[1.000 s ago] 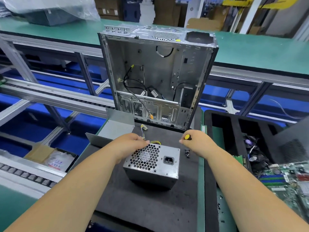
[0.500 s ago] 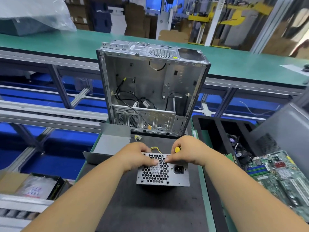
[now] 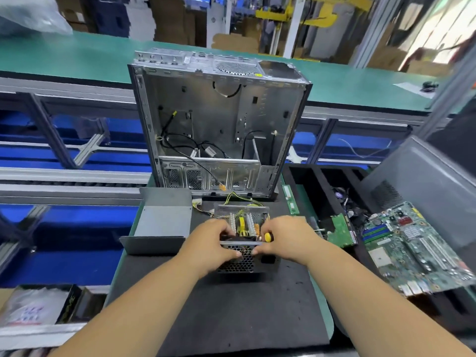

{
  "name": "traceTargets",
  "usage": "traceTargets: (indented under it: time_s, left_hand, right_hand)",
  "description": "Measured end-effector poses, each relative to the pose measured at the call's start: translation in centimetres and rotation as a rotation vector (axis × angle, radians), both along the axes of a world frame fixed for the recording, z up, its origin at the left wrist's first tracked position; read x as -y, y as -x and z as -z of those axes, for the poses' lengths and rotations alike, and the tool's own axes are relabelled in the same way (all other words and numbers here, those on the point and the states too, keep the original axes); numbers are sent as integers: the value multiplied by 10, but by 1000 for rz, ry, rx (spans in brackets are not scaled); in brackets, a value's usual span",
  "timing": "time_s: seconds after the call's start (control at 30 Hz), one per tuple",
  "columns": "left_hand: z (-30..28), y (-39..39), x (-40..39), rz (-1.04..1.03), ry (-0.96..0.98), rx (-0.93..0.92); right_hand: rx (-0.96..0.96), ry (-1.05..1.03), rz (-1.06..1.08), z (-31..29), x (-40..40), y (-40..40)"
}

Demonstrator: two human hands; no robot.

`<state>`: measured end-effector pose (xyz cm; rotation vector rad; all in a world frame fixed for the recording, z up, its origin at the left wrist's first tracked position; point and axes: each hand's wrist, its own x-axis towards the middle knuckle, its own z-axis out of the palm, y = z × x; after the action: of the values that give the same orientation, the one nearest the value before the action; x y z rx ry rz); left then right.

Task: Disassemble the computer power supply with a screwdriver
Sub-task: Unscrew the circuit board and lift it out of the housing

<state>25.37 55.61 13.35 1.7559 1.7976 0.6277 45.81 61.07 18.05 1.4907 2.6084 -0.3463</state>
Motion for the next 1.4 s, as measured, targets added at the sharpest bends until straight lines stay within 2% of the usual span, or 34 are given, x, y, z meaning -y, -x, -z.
traceTargets:
  time_s: [0.2,0.43,0.7,0.8,0.97,1.1,1.4]
  left_hand:
    - [23,1,17,141,-18,-115]
    - [32,12,27,80,-32,116]
    - [36,25,43,-189,7,321]
    - [38,27,48,-259,29,343]
    - [30,24,47,-286,21,372]
    - [23,18,44,-225,38,452]
    - [25,8,34,-231,122,275]
  right_hand:
    - [-199,65,88,2,16,-4]
    - [-86,53,9,15,17,19]
    - [-85,66,17,32,19,28]
    - [-72,32,32,34,16,31]
    - [-70,10,17,36,14,34]
    - [-86,-23,15,38,16,32]
    - [-125,26,44,39,14,29]
